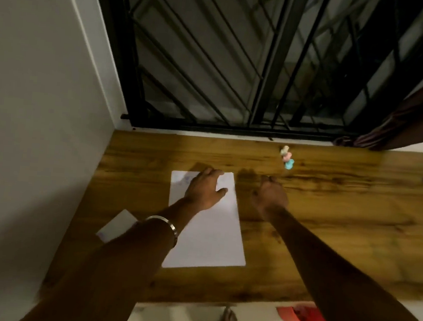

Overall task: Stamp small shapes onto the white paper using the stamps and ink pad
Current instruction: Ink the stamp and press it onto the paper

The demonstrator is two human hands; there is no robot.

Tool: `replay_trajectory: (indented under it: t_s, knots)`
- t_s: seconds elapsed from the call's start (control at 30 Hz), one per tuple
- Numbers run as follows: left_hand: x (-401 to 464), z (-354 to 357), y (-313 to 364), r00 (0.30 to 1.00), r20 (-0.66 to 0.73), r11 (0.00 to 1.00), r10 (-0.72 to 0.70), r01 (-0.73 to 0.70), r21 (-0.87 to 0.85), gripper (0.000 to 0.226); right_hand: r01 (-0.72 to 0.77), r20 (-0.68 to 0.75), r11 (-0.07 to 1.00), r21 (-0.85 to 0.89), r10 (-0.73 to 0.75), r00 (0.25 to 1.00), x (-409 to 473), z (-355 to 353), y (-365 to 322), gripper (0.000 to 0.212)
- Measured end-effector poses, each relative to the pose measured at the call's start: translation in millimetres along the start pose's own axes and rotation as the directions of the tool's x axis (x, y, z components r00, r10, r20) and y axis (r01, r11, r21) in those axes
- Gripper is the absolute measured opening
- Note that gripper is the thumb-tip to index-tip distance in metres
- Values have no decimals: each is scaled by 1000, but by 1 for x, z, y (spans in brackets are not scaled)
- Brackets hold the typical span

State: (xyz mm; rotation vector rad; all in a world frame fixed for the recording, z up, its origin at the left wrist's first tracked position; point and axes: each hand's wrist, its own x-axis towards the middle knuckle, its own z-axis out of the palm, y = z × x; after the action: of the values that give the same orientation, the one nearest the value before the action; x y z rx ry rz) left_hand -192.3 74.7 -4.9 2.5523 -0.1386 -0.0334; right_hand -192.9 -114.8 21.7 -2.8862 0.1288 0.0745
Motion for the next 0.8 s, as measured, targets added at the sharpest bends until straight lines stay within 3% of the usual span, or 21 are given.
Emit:
replay_trajectory:
  t_s: [0.37,0.57,0.8]
  knots:
    - [90,53,74,993,116,999,-33,31,16,67,-47,30,999,3,46,998,109,-18,104,56]
    - [117,71,99,997,75,1000,-19,19,12,52,23,23,999,40,-23,999,153,-15,123,48]
    - [135,85,105,990,123,995,-63,52,88,58,91,24,996,18,-92,995,179,-2,132,38]
